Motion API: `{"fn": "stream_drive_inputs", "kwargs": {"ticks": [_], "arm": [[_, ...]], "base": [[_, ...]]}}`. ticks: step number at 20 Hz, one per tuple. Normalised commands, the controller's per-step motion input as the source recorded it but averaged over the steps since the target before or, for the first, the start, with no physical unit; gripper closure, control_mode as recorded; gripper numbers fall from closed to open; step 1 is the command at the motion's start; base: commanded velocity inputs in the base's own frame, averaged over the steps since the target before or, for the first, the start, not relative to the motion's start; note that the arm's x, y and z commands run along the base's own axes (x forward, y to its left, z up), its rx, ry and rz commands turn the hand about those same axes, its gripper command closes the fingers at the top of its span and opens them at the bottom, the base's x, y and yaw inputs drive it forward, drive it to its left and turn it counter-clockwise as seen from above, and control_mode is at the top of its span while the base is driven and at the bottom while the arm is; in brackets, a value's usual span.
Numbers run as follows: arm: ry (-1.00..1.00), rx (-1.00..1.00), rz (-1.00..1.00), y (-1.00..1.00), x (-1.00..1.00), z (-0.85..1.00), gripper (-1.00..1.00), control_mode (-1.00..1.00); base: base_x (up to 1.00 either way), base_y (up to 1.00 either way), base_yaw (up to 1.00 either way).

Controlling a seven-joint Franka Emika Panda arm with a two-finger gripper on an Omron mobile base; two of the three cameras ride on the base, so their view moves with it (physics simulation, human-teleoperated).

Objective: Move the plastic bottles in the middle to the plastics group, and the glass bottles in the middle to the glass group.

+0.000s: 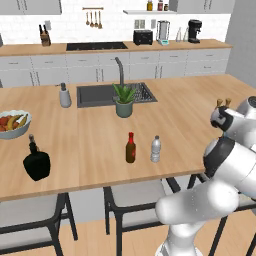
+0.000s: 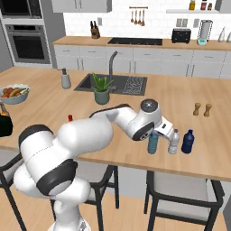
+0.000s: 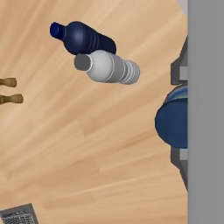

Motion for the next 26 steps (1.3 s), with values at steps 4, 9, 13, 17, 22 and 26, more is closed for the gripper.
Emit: {"fn": "stream_drive_inputs", "kwargs": {"ticks": [4, 9, 13, 17, 22, 26], "arm": [[0.00, 0.00, -0.12, -0.50, 0.11, -0.24, 1.00, -1.00], [0.00, 0.01, -0.07, -0.23, 0.18, -0.31, 1.00, -1.00], [0.00, 0.05, 0.00, 0.00, 0.21, -0.29, 1.00, -1.00], [0.00, 0.05, 0.00, -0.01, 0.23, -0.26, 1.00, -1.00], [0.00, 0.01, 0.00, -0.02, 0.22, -0.27, 1.00, -1.00], [-0.04, 0.00, 0.00, -0.07, 0.29, -0.16, 1.00, -1.00]], "base": [[0.00, 0.00, 0.00], [0.00, 0.00, 0.00], [0.00, 0.00, 0.00], [0.00, 0.00, 0.00], [0.00, 0.00, 0.00], [0.00, 0.00, 0.00]]}}
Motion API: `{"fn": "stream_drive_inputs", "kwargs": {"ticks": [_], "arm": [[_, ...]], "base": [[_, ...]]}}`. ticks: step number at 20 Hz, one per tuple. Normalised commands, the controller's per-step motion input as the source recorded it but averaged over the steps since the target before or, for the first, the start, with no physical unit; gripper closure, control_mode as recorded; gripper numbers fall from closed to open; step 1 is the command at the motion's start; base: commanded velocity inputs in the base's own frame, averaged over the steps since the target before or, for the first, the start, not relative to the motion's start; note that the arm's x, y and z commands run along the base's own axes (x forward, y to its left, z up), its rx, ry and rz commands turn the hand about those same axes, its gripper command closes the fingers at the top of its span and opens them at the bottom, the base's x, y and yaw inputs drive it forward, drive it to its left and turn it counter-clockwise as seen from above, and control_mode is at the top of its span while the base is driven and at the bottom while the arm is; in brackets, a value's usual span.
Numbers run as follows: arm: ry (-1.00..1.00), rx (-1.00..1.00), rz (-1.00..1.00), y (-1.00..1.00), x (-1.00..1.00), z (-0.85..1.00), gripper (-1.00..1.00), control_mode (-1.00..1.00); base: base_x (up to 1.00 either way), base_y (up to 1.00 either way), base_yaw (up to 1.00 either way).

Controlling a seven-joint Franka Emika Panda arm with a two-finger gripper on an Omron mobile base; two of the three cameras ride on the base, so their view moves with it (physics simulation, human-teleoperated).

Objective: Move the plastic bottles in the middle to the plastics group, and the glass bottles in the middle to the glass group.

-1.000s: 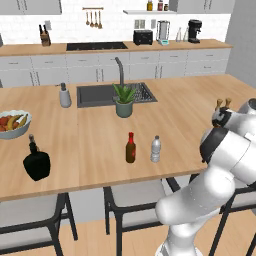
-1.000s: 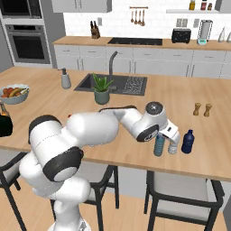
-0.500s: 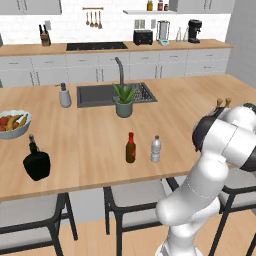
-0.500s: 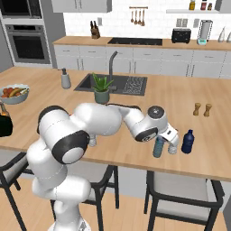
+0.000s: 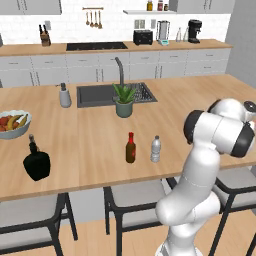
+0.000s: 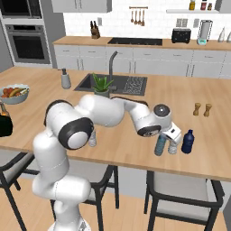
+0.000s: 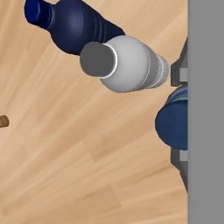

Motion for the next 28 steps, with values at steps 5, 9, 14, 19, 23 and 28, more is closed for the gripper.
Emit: {"fn": "stream_drive_inputs", "kwargs": {"ticks": [5, 9, 14, 19, 23, 28], "arm": [[-0.04, -0.02, 0.00, -0.03, 0.08, -0.15, 1.00, -1.00], [-0.01, -0.04, -0.05, 0.01, 0.00, -0.58, 1.00, -1.00], [0.00, -0.07, -0.10, 0.14, 0.02, -0.47, 1.00, -1.00], [0.00, -0.08, -0.09, 0.36, 0.00, -0.37, -1.00, -1.00], [0.00, -0.10, -0.09, 0.45, 0.01, -0.25, -1.00, -1.00], [0.00, -0.07, -0.06, 0.18, 0.01, -0.04, -1.00, -1.00]], "base": [[0.00, 0.00, 0.00], [0.00, 0.00, 0.00], [0.00, 0.00, 0.00], [0.00, 0.00, 0.00], [0.00, 0.00, 0.00], [0.00, 0.00, 0.00]]}}
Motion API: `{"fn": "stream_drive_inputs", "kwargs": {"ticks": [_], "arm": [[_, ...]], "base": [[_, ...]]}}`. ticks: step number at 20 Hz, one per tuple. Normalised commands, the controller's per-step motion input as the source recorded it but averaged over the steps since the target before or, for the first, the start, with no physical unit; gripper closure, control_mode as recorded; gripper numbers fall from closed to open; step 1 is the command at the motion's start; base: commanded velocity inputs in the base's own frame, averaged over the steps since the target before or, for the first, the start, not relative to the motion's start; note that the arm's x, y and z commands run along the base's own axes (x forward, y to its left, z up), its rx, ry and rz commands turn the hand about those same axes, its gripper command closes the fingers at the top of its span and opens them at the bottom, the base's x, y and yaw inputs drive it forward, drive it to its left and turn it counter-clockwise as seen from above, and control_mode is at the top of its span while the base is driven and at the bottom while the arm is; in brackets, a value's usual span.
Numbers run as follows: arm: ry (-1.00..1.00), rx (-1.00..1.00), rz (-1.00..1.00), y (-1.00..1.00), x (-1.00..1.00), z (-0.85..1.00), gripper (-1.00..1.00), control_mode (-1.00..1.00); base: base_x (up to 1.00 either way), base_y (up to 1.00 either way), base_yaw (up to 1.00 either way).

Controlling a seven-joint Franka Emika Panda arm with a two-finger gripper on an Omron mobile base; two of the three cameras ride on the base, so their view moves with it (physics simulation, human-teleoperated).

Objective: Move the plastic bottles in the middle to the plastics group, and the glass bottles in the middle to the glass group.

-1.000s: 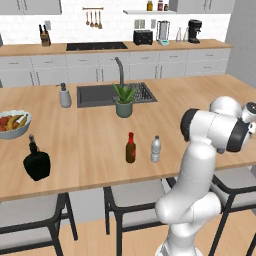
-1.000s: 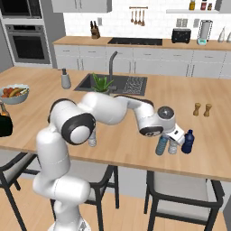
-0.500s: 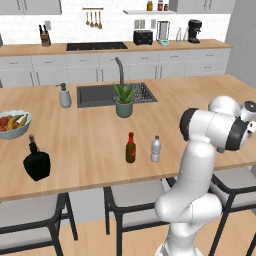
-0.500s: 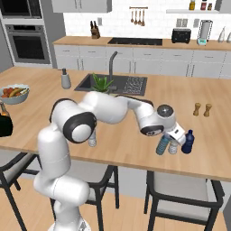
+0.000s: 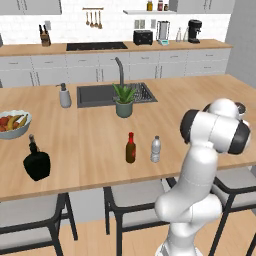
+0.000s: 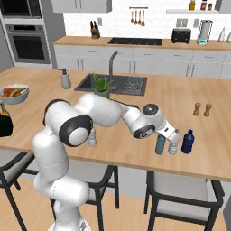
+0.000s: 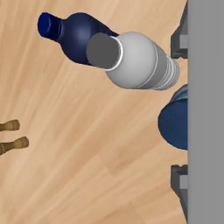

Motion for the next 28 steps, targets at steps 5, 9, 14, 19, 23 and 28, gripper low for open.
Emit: {"fn": "stream_drive_inputs", "kwargs": {"ticks": [5, 9, 14, 19, 23, 28], "arm": [[0.00, -0.01, -0.04, 0.16, -0.02, 0.24, -1.00, -1.00], [0.00, 0.00, -0.03, 0.13, -0.13, 0.41, -1.00, -1.00], [0.00, 0.00, -0.01, 0.16, -0.08, 0.46, -1.00, -1.00], [0.10, -0.02, 0.00, 0.27, -0.41, 0.34, -1.00, -1.00], [0.20, 0.00, 0.01, 0.42, -0.48, 0.22, -1.00, -1.00], [0.13, 0.00, 0.07, 0.58, -0.38, 0.34, -1.00, -1.00]], "base": [[0.00, 0.00, 0.00], [0.00, 0.00, 0.00], [0.00, 0.00, 0.00], [0.00, 0.00, 0.00], [0.00, 0.00, 0.00], [0.00, 0.00, 0.00]]}}
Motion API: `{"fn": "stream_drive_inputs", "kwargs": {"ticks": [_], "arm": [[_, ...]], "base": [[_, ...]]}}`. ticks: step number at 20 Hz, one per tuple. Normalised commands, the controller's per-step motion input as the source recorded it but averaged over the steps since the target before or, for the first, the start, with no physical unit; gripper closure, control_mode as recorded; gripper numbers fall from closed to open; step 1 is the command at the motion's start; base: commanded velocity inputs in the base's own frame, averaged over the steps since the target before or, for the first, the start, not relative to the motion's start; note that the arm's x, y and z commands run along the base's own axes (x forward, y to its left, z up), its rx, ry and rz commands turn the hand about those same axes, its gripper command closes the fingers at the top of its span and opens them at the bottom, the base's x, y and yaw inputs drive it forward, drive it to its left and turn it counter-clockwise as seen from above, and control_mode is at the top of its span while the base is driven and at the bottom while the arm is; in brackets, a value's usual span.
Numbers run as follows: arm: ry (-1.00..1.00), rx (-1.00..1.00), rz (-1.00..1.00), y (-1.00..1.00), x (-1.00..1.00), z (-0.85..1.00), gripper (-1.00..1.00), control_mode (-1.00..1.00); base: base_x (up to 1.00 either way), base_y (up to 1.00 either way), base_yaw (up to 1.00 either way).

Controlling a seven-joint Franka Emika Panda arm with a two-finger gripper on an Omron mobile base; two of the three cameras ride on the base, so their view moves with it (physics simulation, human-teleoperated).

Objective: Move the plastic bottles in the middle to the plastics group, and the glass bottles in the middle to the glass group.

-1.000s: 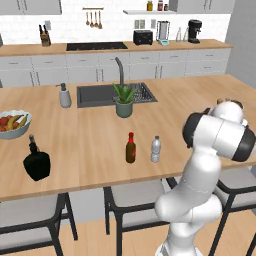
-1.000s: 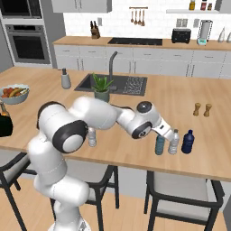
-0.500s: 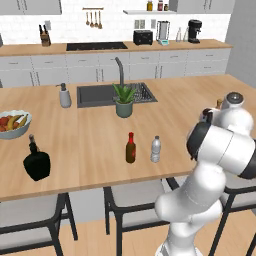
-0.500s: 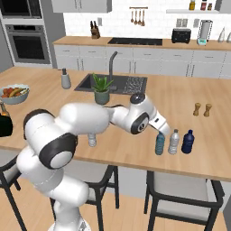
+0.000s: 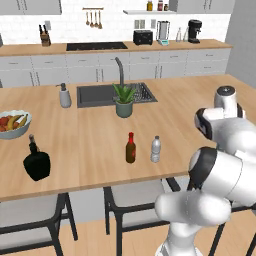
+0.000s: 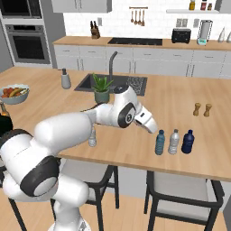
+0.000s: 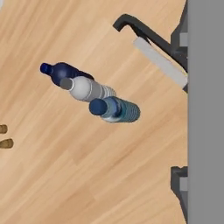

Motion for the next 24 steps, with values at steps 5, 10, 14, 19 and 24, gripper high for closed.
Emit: {"fn": "stream_drive_inputs", "kwargs": {"ticks": [5, 10, 14, 19, 24], "arm": [[0.16, 0.00, 0.14, 0.64, -0.28, 0.31, -1.00, -1.00], [0.18, 0.00, 0.27, 0.66, -0.08, 0.06, -1.00, -1.00], [0.22, 0.00, 0.37, 0.49, 0.00, 0.02, -1.00, -1.00], [0.26, 0.00, 0.37, 0.39, 0.02, 0.02, -1.00, -1.00], [0.11, 0.08, 0.33, 0.41, 0.04, 0.00, -1.00, -1.00]], "base": [[0.00, 0.00, 0.00], [0.00, 0.00, 0.00], [0.00, 0.00, 0.00], [0.00, 0.00, 0.00], [0.00, 0.00, 0.00]]}}
